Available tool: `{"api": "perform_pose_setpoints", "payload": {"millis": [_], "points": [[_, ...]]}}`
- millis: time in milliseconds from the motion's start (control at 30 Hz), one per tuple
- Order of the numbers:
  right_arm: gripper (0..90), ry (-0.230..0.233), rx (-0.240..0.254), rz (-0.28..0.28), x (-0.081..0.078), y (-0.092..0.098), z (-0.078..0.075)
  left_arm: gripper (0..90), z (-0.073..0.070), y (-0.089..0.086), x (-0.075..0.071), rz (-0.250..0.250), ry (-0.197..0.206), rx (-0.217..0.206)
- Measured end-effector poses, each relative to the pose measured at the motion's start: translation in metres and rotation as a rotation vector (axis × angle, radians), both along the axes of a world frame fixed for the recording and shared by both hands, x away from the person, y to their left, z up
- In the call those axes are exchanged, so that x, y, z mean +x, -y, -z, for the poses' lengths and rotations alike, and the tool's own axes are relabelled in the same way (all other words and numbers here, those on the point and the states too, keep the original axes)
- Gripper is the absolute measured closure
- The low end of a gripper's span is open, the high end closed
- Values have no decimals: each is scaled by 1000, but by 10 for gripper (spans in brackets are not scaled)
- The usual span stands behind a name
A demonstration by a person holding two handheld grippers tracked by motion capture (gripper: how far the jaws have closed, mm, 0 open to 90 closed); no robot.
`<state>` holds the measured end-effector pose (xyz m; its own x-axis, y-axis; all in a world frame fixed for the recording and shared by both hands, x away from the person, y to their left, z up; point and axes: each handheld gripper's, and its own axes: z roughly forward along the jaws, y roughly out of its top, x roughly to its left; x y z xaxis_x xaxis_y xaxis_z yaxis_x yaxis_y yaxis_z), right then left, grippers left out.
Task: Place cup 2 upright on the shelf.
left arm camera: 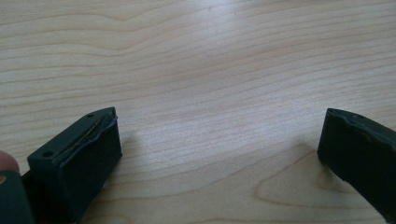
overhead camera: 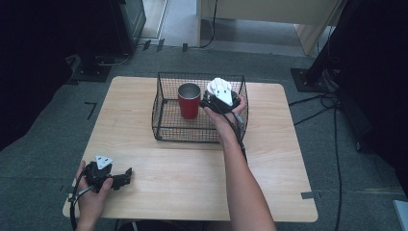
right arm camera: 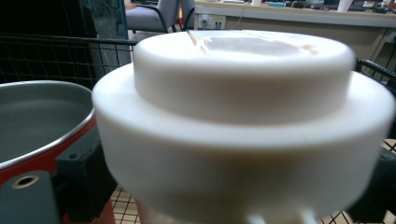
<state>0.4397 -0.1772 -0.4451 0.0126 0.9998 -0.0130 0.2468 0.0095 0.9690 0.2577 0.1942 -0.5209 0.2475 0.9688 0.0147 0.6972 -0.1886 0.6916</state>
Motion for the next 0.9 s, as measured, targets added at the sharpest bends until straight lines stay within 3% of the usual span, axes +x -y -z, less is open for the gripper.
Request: {"api": "perform_pose_setpoints", "payload": {"millis": [300,900], "points": [[1,14,35,-31,-6,4,1,0,0,0,0,0,0,0],[0,98,51,-6,-11,10,-20,0,0,0,0,-1,-1,-1]]}}
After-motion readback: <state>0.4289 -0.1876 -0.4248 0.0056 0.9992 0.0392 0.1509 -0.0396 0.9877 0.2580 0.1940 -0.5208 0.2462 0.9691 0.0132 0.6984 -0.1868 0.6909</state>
